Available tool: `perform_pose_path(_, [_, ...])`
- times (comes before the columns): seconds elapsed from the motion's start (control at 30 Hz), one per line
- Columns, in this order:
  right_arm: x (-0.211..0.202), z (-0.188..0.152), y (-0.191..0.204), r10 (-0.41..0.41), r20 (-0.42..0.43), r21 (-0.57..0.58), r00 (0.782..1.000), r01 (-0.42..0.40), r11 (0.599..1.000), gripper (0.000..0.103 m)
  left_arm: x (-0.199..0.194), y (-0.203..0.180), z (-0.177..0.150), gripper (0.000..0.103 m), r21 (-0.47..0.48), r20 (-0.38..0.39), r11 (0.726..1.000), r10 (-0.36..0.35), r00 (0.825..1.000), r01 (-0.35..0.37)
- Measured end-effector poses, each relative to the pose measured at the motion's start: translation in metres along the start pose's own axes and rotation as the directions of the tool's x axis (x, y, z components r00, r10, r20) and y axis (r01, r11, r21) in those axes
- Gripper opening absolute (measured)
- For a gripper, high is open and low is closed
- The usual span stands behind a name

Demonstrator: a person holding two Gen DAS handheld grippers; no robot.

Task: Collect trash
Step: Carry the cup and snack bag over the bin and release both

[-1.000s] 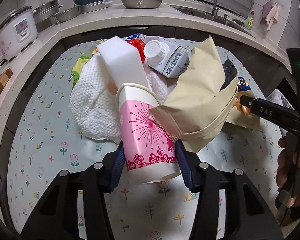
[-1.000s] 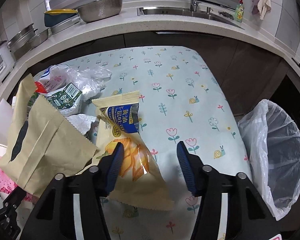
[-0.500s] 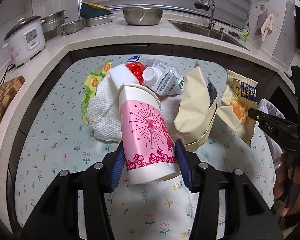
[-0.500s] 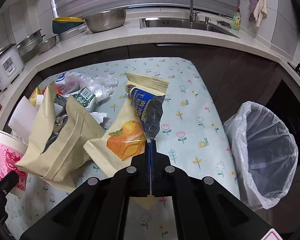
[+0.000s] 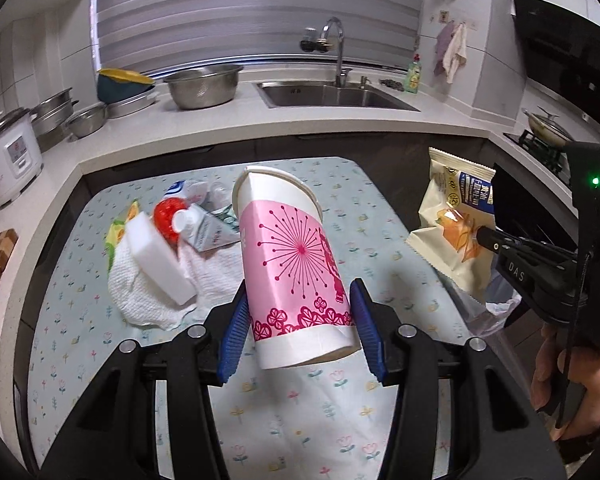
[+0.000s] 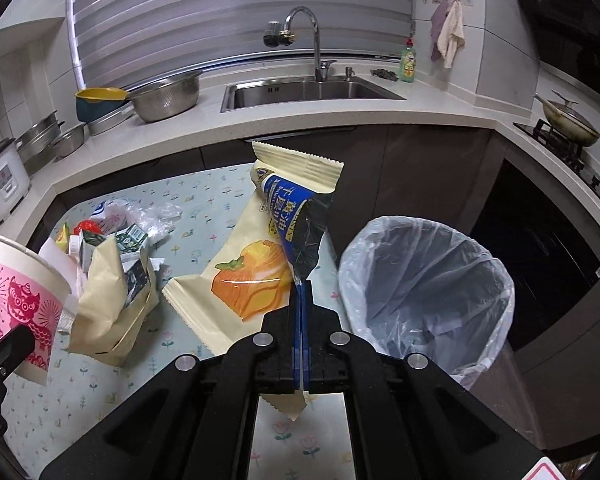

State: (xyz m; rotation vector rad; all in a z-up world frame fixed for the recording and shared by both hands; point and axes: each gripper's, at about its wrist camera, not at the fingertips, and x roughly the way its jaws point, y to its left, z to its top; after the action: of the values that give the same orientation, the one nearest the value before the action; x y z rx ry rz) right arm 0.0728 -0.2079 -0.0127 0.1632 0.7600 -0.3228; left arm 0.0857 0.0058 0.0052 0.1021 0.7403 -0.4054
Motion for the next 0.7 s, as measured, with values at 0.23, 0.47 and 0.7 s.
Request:
perform_pose_path(0.23, [-0.007,-0.007,-0.073,-0.108,-0.006,0.072,0.994,0.109,0.991,0.0,0.03,-0.082,0.021,0.047,0.131,-0.022,0.981,-0.139,0.99,0.141])
perform_pose_path(0.47, [0.006,-0.011,-0.131,-0.2,-0.042,0.124,0.979,0.203,0.971,0.0,0.071,-0.159,0.035,0.047,0.233,-0.055,0.943,-0.231,0.971,0.238])
perform_pose_path(0.7, [0.028,-0.014,-0.171,-0.25,-0.078,0.158,0.965,0.259,0.953,0.0,0.12,-0.212,0.039,0.048,0.267,-0.116,0.917,-0.276,0.954,0.298])
